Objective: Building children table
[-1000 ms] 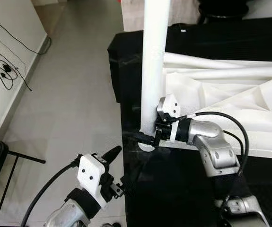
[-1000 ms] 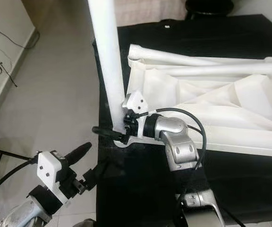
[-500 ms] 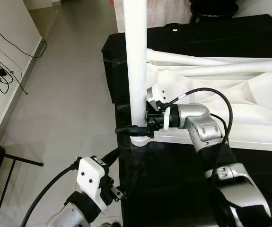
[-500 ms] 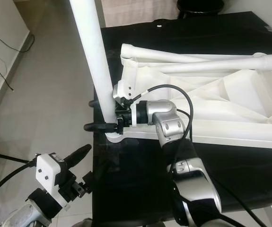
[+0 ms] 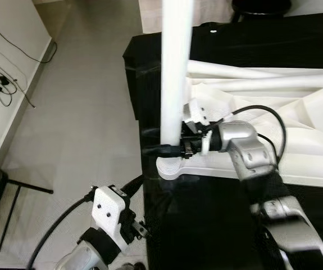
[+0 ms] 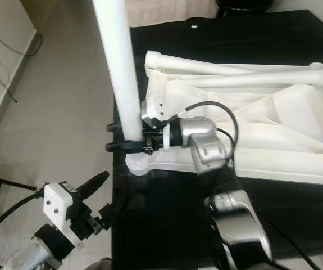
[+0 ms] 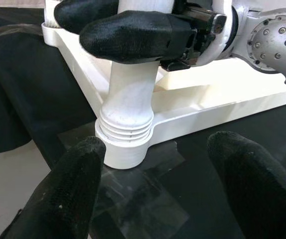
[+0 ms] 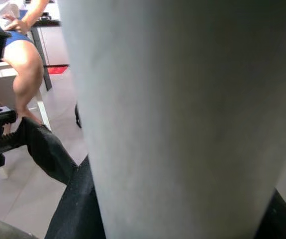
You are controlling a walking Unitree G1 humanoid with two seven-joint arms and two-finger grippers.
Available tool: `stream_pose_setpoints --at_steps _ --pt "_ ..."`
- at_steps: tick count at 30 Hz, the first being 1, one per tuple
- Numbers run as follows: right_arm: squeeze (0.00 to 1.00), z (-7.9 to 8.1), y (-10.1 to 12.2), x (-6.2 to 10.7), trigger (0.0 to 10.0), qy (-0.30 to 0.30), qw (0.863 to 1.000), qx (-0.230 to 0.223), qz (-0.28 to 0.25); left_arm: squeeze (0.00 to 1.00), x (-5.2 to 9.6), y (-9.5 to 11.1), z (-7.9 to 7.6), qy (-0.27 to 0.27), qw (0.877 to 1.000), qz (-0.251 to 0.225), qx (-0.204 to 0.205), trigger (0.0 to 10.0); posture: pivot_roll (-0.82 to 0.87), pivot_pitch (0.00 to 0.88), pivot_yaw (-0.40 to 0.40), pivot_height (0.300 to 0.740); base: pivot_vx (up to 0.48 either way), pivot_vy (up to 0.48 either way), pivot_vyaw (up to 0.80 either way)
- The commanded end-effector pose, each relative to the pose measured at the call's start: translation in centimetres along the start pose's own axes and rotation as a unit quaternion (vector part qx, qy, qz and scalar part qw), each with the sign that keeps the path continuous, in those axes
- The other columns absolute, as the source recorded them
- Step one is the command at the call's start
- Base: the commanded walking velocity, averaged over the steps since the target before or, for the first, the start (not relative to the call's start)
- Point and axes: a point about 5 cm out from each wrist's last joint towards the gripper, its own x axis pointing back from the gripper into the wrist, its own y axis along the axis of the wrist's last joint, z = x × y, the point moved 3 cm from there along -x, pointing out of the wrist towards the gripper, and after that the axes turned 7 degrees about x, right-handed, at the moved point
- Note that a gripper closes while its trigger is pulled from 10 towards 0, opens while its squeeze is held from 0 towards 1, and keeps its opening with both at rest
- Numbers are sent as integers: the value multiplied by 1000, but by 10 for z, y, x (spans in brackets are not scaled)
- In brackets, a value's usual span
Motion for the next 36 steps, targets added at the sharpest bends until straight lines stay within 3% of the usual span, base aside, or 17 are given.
stream_pose_setpoints --at_steps 1,2,3,4,5,7,8,19,20,23,24,28,29,30,31,32,36 --pt "0 10 -3 -2 0 -1 1000 -19 -13 0 2 -3 -1 2 1000 7 6 10000 11 218 38 740 0 0 0" --pt "0 10 -3 -2 0 -1 1000 -19 -13 0 2 -3 -1 2 1000 7 6 10000 11 218 38 740 0 0 0" --pt "0 14 -26 -7 0 -184 981 -33 46 0 3 -3 0 3 1000 8 5 10000 1 228 30 740 0 0 0" --pt "0 14 -26 -7 0 -184 981 -33 46 0 3 -3 0 3 1000 8 5 10000 1 228 30 740 0 0 0" --pt "0 29 -42 11 0 -367 922 -64 104 0 4 -2 1 3 1000 8 5 10000 -6 233 34 740 0 0 0" --pt "0 29 -42 11 0 -367 922 -64 104 0 4 -2 1 3 1000 8 5 10000 -6 233 34 740 0 0 0" --pt "0 46 -50 40 0 -525 832 -63 170 0 2 -4 4 -1 1000 11 5 10000 -11 203 38 740 0 0 0" --pt "0 32 -53 31 0 -505 846 -37 168 0 1 -6 6 7 1000 9 -1 10000 -2 184 27 740 0 0 0" --pt "0 33 -52 31 10000 -509 843 -39 172 0 1 -6 6 7 1000 9 -1 10000 -2 184 27 740 0 0 0" --pt "0 30 -48 23 10000 -485 859 -37 160 0 1 -7 5 3 1000 11 2 10000 -9 187 30 740 0 0 0" --pt "1000 25 -42 17 10000 -461 876 -36 135 0 1 -7 5 1 1000 11 3 10000 -6 188 30 740 0 0 0" --pt "1000 24 -37 13 10000 -454 882 -36 122 0 1 -7 4 -1 1000 11 3 10000 -5 188 31 740 0 0 0" --pt "1000 15 -24 7 10000 -423 901 -25 87 0 1 -6 4 0 1000 11 3 10000 -3 191 30 740 0 0 0" --pt "1000 15 -24 7 10000 -423 901 -25 87 0 1 -6 4 0 1000 11 3 10000 -3 191 30 740 0 0 0" --pt "1000 4 -6 -1 10000 -357 933 12 46 0 0 -6 4 1 1000 9 2 10000 7 188 23 740 0 0 0" --pt "1000 4 -6 -1 10000 -357 933 12 46 0 0 -6 4 1 1000 9 2 10000 7 188 23 740 0 0 0" --pt "1000 12 0 -14 10000 -208 977 43 37 0 0 -6 4 2 1000 8 1 10000 11 188 21 740 0 0 0"
